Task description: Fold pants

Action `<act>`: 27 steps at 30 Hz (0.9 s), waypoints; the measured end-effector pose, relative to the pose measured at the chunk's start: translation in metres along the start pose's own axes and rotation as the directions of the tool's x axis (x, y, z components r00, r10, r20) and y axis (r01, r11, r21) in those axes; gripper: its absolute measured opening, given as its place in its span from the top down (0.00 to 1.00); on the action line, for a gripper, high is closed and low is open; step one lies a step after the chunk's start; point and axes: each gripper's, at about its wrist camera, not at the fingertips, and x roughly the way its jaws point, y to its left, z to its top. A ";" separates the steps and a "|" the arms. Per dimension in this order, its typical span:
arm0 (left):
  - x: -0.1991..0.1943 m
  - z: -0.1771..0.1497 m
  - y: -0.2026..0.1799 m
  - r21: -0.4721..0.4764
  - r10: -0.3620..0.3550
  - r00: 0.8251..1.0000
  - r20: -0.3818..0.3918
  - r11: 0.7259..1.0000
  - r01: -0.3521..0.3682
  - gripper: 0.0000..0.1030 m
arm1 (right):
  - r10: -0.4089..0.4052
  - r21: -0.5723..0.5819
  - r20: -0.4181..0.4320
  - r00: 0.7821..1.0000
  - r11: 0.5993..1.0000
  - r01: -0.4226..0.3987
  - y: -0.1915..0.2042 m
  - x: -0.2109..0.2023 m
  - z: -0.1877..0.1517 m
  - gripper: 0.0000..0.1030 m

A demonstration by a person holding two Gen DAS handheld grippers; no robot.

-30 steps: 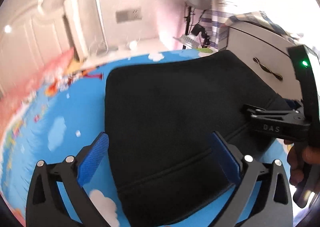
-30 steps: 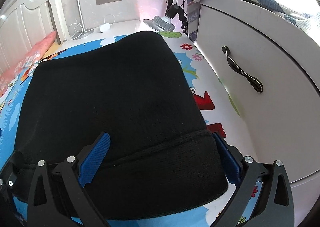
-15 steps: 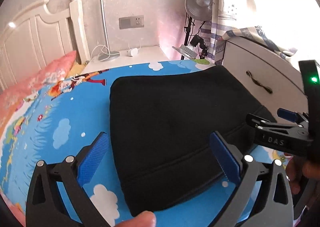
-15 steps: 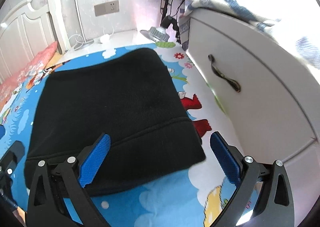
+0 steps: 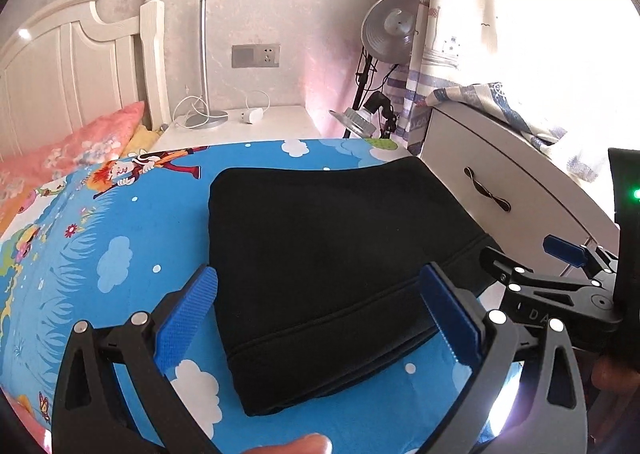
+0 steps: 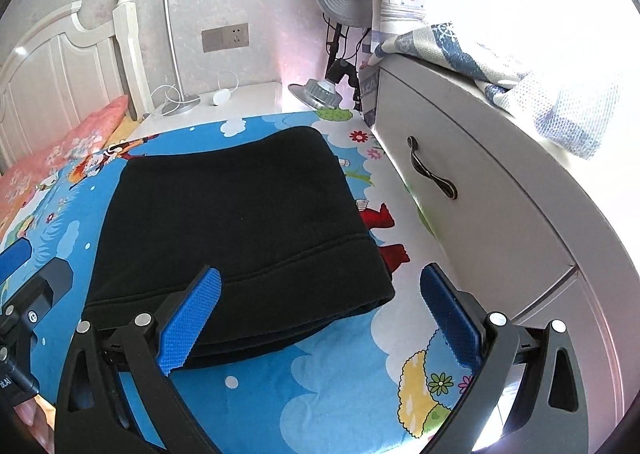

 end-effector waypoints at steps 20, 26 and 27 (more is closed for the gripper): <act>0.006 -0.004 0.009 -0.024 0.007 1.000 -0.017 1.000 -0.007 0.02 | 0.003 -0.009 0.002 1.000 1.000 -0.003 0.003 -0.001 -0.001 0.06; 0.005 -0.005 0.004 -0.014 0.001 1.000 -0.015 1.000 -0.001 0.02 | 0.003 -0.009 -0.001 1.000 1.000 -0.003 0.004 -0.001 -0.002 0.06; 0.005 -0.004 0.004 -0.018 -0.002 1.000 -0.016 1.000 0.002 0.02 | 0.004 -0.010 -0.001 1.000 1.000 -0.004 0.004 -0.001 -0.002 0.06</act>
